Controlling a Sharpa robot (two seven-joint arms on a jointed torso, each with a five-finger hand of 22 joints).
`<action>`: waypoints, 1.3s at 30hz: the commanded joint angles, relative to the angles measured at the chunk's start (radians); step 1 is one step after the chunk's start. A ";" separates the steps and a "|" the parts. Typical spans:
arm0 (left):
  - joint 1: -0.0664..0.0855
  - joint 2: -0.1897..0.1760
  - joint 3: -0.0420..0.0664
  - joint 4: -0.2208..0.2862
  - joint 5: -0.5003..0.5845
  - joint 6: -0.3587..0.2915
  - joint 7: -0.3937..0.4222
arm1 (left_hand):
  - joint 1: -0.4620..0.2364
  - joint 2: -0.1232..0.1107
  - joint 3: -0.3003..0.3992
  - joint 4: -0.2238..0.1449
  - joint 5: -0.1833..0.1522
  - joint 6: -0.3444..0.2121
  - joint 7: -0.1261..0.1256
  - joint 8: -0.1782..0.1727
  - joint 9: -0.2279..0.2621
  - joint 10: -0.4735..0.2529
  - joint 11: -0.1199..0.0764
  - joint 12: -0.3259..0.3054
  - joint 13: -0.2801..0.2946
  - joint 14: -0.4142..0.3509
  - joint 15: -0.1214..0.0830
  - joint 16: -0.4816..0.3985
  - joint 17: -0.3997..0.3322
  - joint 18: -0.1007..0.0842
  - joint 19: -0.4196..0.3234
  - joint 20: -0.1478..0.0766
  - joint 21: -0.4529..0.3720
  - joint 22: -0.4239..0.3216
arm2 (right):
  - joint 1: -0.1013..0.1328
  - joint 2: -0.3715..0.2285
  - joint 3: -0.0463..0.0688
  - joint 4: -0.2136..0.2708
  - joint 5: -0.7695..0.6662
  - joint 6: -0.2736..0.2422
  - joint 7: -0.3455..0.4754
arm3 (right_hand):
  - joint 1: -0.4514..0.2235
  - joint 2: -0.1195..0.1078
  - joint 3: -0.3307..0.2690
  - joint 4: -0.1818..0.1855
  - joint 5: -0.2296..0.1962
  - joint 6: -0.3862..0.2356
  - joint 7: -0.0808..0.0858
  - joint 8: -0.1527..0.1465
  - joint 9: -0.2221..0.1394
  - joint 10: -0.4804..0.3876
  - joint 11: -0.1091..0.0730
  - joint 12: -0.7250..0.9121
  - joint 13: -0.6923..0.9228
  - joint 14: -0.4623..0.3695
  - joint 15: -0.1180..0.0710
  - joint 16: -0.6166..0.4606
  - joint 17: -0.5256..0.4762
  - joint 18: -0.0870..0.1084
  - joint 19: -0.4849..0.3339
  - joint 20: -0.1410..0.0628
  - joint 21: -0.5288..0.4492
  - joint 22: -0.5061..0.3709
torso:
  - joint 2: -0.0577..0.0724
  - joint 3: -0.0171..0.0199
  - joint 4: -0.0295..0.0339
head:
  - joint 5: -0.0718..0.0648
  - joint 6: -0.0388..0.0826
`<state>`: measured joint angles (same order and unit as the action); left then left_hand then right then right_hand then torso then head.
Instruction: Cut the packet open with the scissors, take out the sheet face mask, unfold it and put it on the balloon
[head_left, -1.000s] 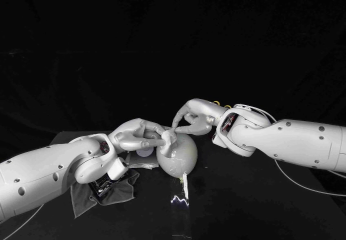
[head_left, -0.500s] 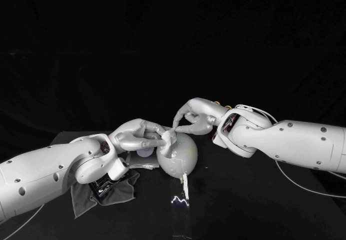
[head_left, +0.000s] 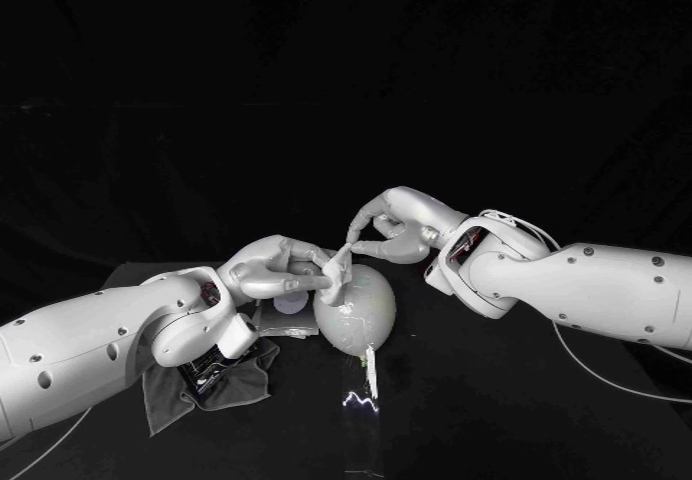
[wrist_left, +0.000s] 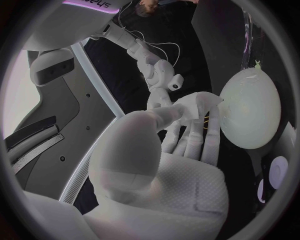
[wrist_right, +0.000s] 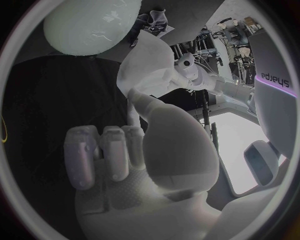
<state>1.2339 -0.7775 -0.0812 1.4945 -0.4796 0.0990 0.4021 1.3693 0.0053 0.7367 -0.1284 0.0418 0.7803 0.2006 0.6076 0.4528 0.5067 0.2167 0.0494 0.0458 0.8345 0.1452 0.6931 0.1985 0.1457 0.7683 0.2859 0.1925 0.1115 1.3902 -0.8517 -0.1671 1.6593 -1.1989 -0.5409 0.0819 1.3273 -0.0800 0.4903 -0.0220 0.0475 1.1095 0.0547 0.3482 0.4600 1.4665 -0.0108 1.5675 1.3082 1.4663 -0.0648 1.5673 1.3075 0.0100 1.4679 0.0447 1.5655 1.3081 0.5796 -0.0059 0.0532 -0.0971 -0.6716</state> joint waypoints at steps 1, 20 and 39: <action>0.002 0.003 0.001 0.002 0.051 -0.025 0.003 | 0.002 -0.005 -0.007 -0.002 0.006 -0.009 0.048 0.005 0.068 0.017 -0.001 -0.001 0.002 0.000 0.004 0.006 -0.002 0.013 0.004 0.000 0.004 0.002 | 0.000 -0.002 0.001 0.009 0.013 -0.045 0.011 | -0.005 0.010 0.010 -0.002 0.001 -0.014 0.001 0.015 0.059 0.104 -0.004 0.003 0.263 0.104 -0.007 0.003 0.263 -0.010 0.102 -0.005 0.003 0.262 | 0.000 -0.0001 0.0002 | 0.001 0.000; 0.003 0.002 0.001 0.005 0.102 -0.050 -0.002 | -0.083 -0.161 -0.134 0.026 0.007 -0.080 0.065 -0.112 -0.035 0.081 0.007 0.001 0.005 -0.007 0.016 0.029 0.003 0.020 0.004 0.004 -0.008 -0.011 | 0.000 -0.012 0.004 0.034 0.015 -0.159 0.030 | -0.012 0.009 0.032 -0.012 0.001 -0.038 0.002 0.049 0.097 0.104 -0.002 0.003 0.263 0.104 -0.005 0.003 0.263 -0.010 0.103 -0.004 0.005 0.263 | -0.001 -0.0009 0.0003 | 0.001 0.002; 0.003 -0.009 0.001 -0.002 0.105 -0.093 -0.015 | 0.009 -0.140 -0.381 0.131 0.006 -0.056 0.069 -0.154 -0.123 0.239 0.005 0.021 0.016 -0.006 0.014 0.049 -0.003 0.026 0.034 0.004 -0.033 -0.039 | 0.004 -0.021 0.014 0.043 0.003 -0.219 0.052 | -0.014 0.006 0.040 -0.016 0.001 -0.044 0.003 0.058 0.107 0.104 -0.002 0.003 0.263 0.104 -0.005 0.003 0.263 -0.010 0.103 -0.004 0.005 0.263 | -0.001 -0.0002 0.0001 | 0.002 0.014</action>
<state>1.2349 -0.7873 -0.0814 1.4926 -0.3911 0.0252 0.3820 1.3788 -0.1321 0.3532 0.0020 0.0463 0.7256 0.1911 0.4564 0.3295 0.7479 0.2184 0.0727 0.0629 0.8310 0.1628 0.7366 0.1960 0.1558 0.7938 0.2895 0.1655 0.0729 1.3934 -0.8728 -0.1548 1.7008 -1.1838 -0.7339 0.1133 1.3141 -0.0778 0.5247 -0.0373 0.0423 1.0698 0.0574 0.4030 0.5168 1.4647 -0.0121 1.5673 1.3080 1.4662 -0.0644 1.5673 1.3076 0.0064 1.4647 0.0444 1.5643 1.3079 0.5793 -0.0065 0.0532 -0.0962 -0.6606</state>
